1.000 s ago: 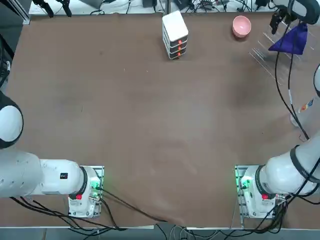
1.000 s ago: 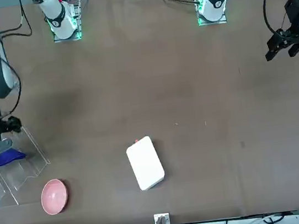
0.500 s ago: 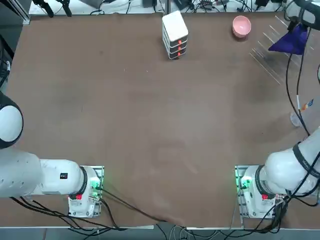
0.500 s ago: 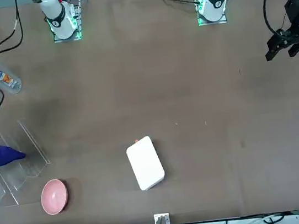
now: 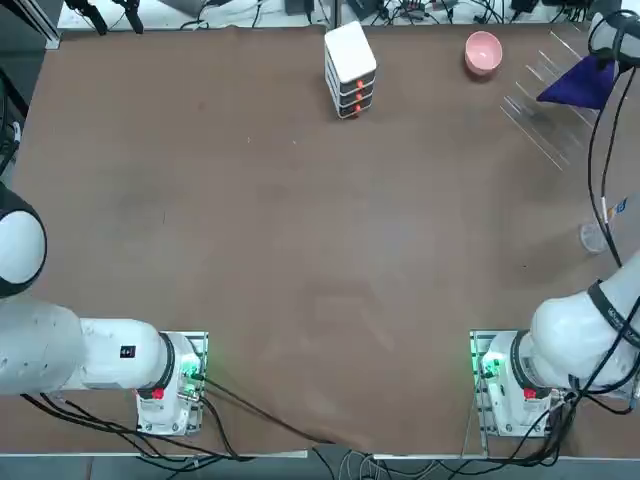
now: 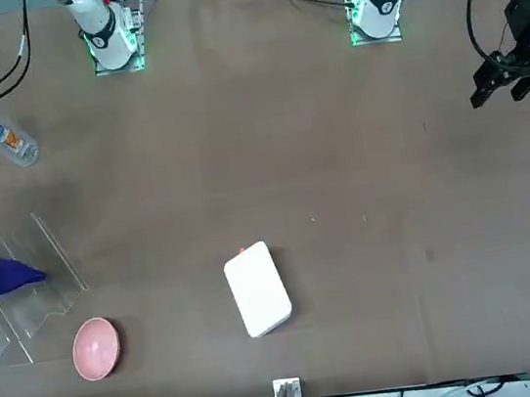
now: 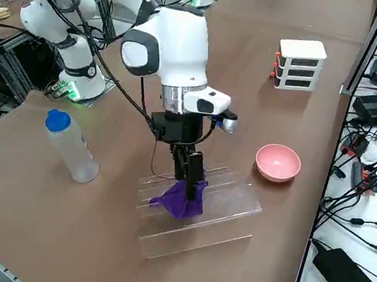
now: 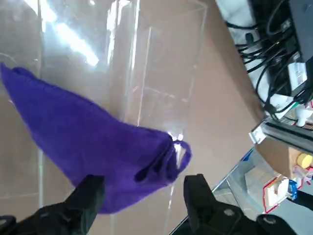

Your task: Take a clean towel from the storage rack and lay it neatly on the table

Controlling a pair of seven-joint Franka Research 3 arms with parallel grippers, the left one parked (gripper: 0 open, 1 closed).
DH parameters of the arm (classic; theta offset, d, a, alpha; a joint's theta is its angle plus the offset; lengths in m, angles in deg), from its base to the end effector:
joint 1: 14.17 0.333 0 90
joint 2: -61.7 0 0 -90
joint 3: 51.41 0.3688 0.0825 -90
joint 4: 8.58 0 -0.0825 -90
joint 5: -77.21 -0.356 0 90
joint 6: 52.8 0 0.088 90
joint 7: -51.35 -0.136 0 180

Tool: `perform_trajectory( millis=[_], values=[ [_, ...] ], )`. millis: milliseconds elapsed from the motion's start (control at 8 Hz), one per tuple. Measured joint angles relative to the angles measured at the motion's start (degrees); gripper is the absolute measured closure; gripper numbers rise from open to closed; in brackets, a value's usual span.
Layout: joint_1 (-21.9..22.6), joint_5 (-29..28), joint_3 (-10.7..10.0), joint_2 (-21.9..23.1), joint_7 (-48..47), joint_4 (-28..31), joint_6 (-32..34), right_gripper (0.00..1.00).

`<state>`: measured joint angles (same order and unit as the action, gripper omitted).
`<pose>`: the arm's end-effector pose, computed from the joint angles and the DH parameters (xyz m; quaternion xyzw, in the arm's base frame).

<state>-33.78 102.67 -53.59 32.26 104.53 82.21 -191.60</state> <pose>0.6761 -0.2757 0.4071 0.8859 0.3985 0.0156 0.2371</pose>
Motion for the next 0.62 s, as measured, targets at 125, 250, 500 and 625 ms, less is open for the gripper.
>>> perform_trajectory(
  millis=[125, 250, 500, 625],
  values=[
    [0.1, 0.0, 0.2, -0.8, 0.2, -1.7, 0.0, 0.02],
    [0.1, 0.0, 0.2, -1.7, 0.3, -2.8, 0.0, 0.02],
    [-0.2, 0.0, 0.2, -3.0, 0.3, -3.4, -0.1, 0.02],
    [-0.5, 0.0, 0.2, -3.4, 0.3, -3.5, -0.6, 0.03]
  ],
)
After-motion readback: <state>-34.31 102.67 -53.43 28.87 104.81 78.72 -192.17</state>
